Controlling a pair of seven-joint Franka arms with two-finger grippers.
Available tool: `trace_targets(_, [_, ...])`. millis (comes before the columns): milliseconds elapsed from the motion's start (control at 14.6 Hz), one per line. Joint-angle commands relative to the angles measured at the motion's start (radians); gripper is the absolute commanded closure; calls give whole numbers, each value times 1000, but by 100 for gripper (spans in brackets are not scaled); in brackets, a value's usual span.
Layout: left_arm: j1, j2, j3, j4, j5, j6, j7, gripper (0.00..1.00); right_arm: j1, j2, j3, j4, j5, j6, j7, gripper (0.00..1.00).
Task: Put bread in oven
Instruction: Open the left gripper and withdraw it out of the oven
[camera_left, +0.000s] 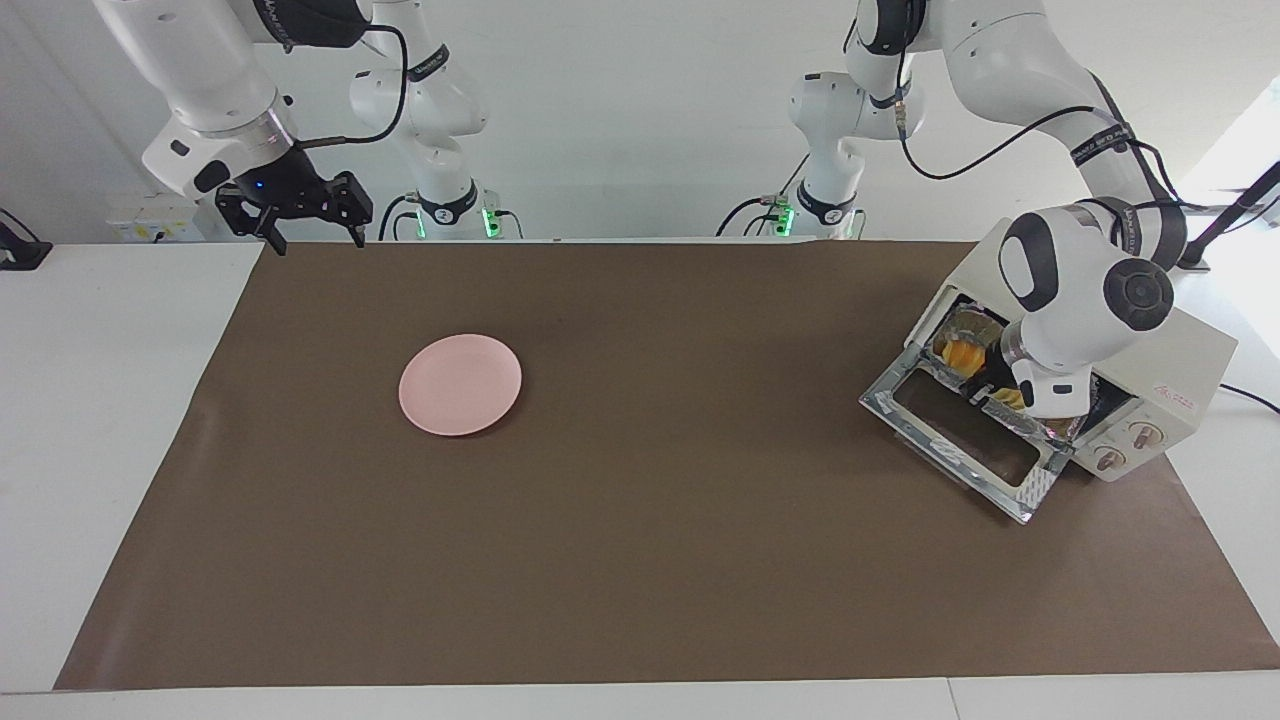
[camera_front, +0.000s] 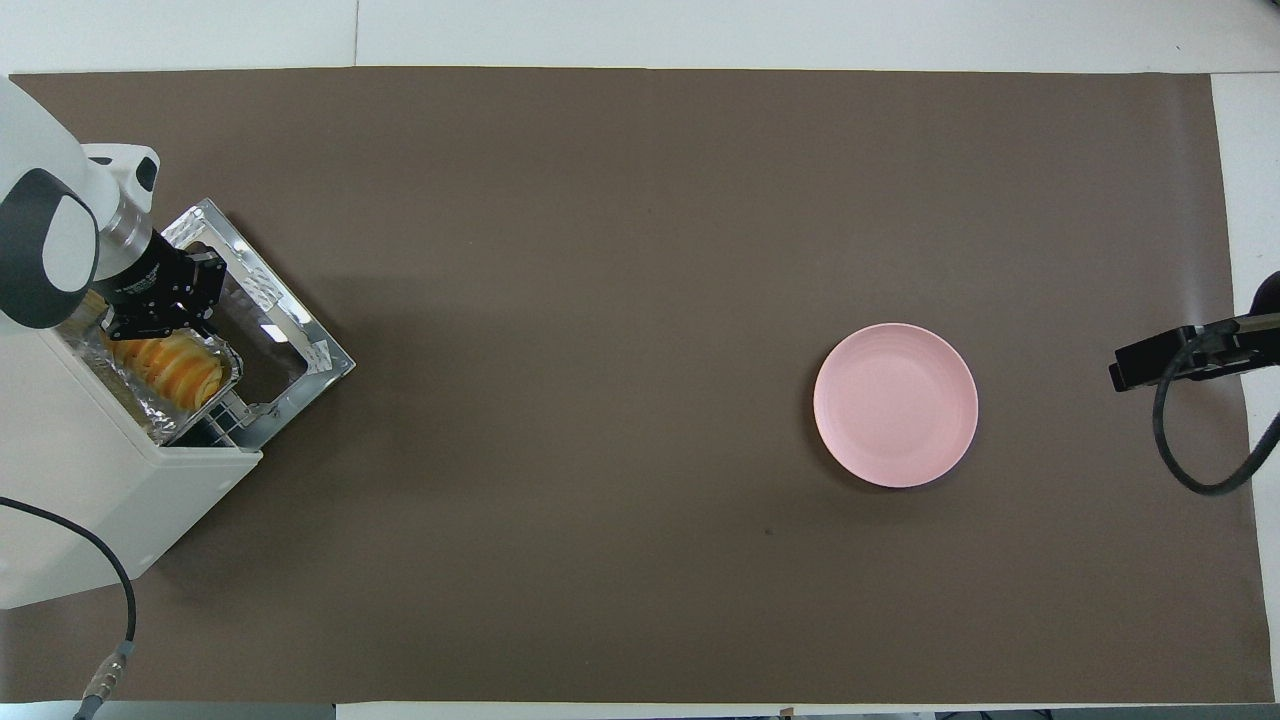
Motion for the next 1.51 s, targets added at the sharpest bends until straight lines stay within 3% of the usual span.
trace_targets(0, [-1,-37,2,-40,14,-13,27,100,-18,-16,12,-19,-3,5,-21,0])
trace_targets(1030, [45,-64,4,-43,48,-80,123,100,-18,-16,12,-19,-3,5,-21,0])
trace_targets(1099, [45,-64,2,-43,48,-79,127,65,-18,-16,12,-20,-3,5,-21,0])
trace_targets(1236, [43,-63,2,-40,48,-77,127,18,-18,-16,13,-19,-3,5,-21,0])
trace_targets(1305, [43,-63,2,-38,48,-71,135,10,-18,-16,12,-20,-3,5,-21,0])
trace_targets(1442, [43,-60,2,-37,48,-60,170,4,-18,-16,13,-19,-3,5,-21,0])
